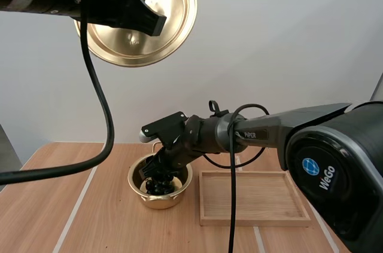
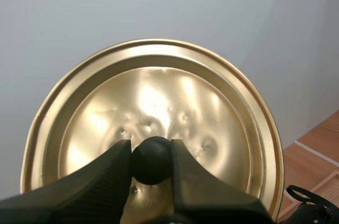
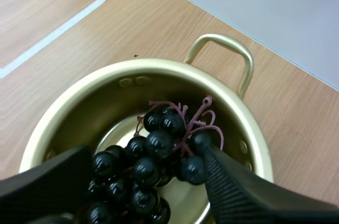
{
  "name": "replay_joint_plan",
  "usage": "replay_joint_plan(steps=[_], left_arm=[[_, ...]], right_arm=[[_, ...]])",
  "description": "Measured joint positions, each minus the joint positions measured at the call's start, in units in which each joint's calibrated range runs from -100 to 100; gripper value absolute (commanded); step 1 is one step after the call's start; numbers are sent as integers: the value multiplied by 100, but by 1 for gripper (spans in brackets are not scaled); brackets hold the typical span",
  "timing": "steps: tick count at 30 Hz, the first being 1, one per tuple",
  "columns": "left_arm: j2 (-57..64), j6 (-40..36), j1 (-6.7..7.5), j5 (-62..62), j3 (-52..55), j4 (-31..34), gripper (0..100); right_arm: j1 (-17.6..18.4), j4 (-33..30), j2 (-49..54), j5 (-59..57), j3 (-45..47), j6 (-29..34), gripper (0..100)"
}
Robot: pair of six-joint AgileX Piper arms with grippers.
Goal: Open the lid, put the grape in the pot, and close it
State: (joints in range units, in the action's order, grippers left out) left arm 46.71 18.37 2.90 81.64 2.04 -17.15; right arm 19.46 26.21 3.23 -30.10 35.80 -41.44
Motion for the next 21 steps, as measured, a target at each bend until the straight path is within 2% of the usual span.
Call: replay_joint_plan(steps=[6,7,8,9,11,12,13,14,21], left_arm=[[0,16,0,0,0,0,0],[0,81,0,0,0,0,0],[0,132,0,0,0,0,0],[0,155,0,0,0,0,0],[0,216,0,0,0,0,0],[0,227,0,0,0,0,0],[0,238,0,-16,0,0,0],[0,239,0,-17,0,0,0],[0,259,0,-54,0,0,0]], right_arm=[[0,0,565,-452,0,0,100],[0,-40,1046,-916,0,0,92],[0,-53,1211,-1042,0,0,74],[0,-92,1443,-1333,0,41,62],[6,-159,1825,-1719,0,180,31],[6,-172,1894,-1756,0,207,25],[6,-201,2142,-2121,0,279,4],[6,-216,2173,-2157,0,290,0],[-92,-682,3153,-3534,0,691,0]])
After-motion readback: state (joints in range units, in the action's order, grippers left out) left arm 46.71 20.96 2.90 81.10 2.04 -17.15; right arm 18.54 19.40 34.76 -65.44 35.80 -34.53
